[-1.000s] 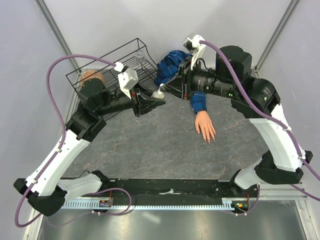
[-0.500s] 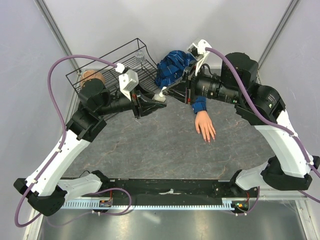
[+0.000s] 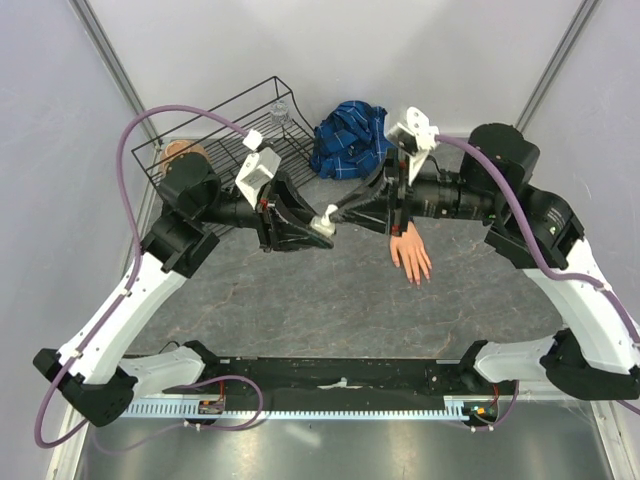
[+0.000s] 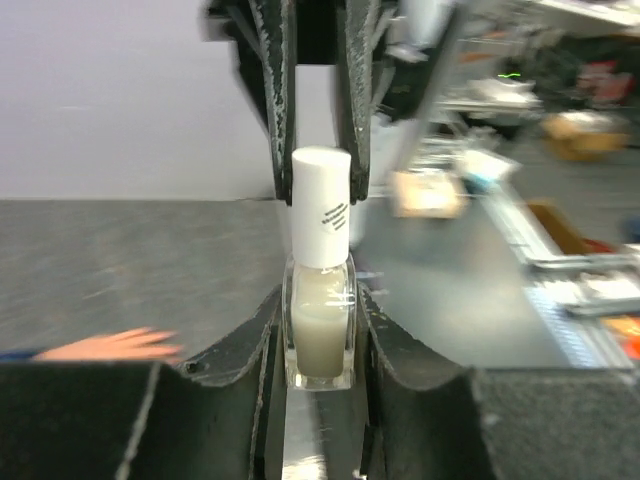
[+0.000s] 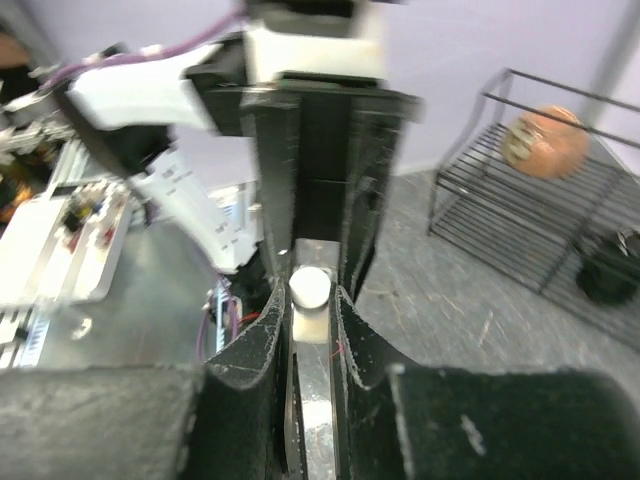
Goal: Paint the nails
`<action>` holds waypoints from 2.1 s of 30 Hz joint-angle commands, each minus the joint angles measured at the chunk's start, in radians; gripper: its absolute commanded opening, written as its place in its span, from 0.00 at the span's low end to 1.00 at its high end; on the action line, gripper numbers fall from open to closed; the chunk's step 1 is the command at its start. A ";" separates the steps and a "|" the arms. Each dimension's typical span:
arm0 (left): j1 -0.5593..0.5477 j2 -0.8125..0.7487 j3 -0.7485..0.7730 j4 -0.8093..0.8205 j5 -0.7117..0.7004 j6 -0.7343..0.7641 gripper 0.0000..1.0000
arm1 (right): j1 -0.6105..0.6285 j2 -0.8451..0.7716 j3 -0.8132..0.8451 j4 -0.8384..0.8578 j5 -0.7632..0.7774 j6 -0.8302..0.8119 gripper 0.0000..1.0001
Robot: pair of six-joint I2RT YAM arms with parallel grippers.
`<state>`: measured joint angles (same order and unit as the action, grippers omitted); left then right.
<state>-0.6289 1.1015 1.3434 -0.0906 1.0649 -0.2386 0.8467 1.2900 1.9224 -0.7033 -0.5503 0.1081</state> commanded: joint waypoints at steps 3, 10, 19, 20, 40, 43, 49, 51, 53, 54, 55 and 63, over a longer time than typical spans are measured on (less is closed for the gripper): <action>-0.008 0.066 -0.023 0.488 0.397 -0.517 0.02 | 0.009 0.037 -0.063 0.024 -0.310 -0.076 0.00; -0.005 0.012 0.036 0.116 0.186 -0.101 0.02 | 0.008 0.042 -0.042 0.030 -0.199 -0.033 0.01; -0.005 -0.055 0.013 -0.003 -0.247 0.199 0.02 | 0.008 0.049 0.047 0.008 0.143 0.088 0.87; -0.005 -0.067 0.008 -0.006 -0.305 0.222 0.02 | 0.008 0.061 0.062 -0.011 0.174 0.108 0.89; -0.041 -0.055 -0.006 -0.006 -0.554 0.325 0.02 | 0.008 0.164 0.211 -0.022 0.363 0.228 0.54; -0.041 -0.054 -0.001 0.008 -0.530 0.288 0.02 | 0.008 0.167 0.208 -0.024 0.345 0.211 0.36; -0.023 -0.028 0.019 0.118 -0.089 0.028 0.02 | 0.006 0.117 0.172 -0.033 0.187 0.070 0.00; -0.018 0.030 0.017 0.330 0.089 -0.162 0.02 | 0.005 0.100 0.147 -0.036 0.039 0.004 0.00; -0.018 0.082 -0.018 0.591 0.275 -0.587 0.02 | 0.003 0.085 0.136 -0.033 -0.122 -0.027 0.00; -0.018 0.131 -0.038 0.964 0.303 -0.751 0.02 | 0.005 0.084 0.135 -0.033 -0.166 -0.025 0.00; -0.014 0.153 -0.044 1.085 0.337 -0.982 0.02 | 0.002 0.086 0.135 -0.033 -0.206 -0.022 0.00; -0.012 0.123 -0.036 0.877 0.282 -0.752 0.02 | -0.003 0.085 0.125 -0.030 -0.265 0.010 0.00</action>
<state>-0.6415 1.2606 1.2896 0.8215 1.3552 -1.0164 0.8387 1.3678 2.0590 -0.7444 -0.7654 0.1165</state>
